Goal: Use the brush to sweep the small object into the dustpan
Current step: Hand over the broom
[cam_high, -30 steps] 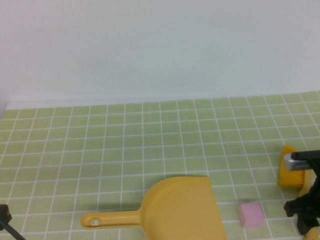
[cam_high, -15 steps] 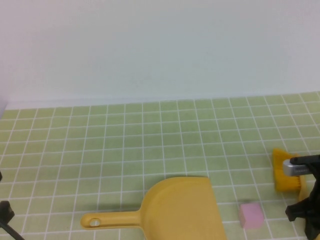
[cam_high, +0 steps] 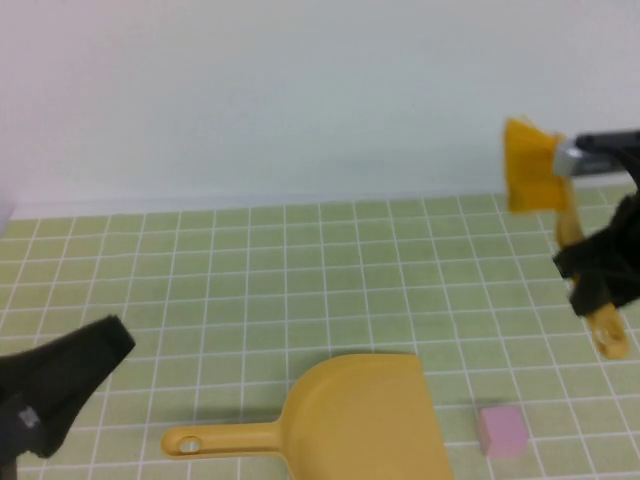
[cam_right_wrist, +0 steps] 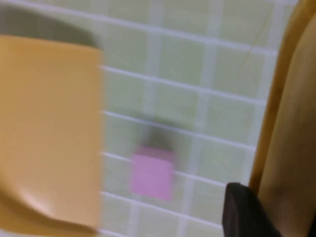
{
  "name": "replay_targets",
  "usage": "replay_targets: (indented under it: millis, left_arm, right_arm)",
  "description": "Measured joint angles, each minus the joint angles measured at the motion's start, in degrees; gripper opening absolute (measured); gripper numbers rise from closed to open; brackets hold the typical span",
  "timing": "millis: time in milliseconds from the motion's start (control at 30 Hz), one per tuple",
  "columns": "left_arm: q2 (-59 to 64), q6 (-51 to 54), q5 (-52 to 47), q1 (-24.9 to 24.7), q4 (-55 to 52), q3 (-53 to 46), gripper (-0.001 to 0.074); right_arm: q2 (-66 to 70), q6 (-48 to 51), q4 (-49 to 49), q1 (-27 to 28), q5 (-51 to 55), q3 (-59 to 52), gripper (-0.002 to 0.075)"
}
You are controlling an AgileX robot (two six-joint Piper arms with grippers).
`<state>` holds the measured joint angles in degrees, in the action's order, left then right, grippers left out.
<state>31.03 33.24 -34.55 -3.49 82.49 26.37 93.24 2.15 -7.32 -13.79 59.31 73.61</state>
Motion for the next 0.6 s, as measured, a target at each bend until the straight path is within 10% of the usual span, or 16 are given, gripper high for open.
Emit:
replay_targets:
  millis: [300,600]
  left_arm:
    - [0.11,3.91,-3.33,0.00,9.05,0.00,0.0468]
    - [3.54,-1.29,-5.47,0.00,8.81,0.00,0.0497]
  right_arm:
    - [-8.89,4.08,-5.75,-17.78,-1.68,2.34,0.0188]
    - [-10.28,1.89,-6.20,-36.22,-6.34,7.15,0.0188]
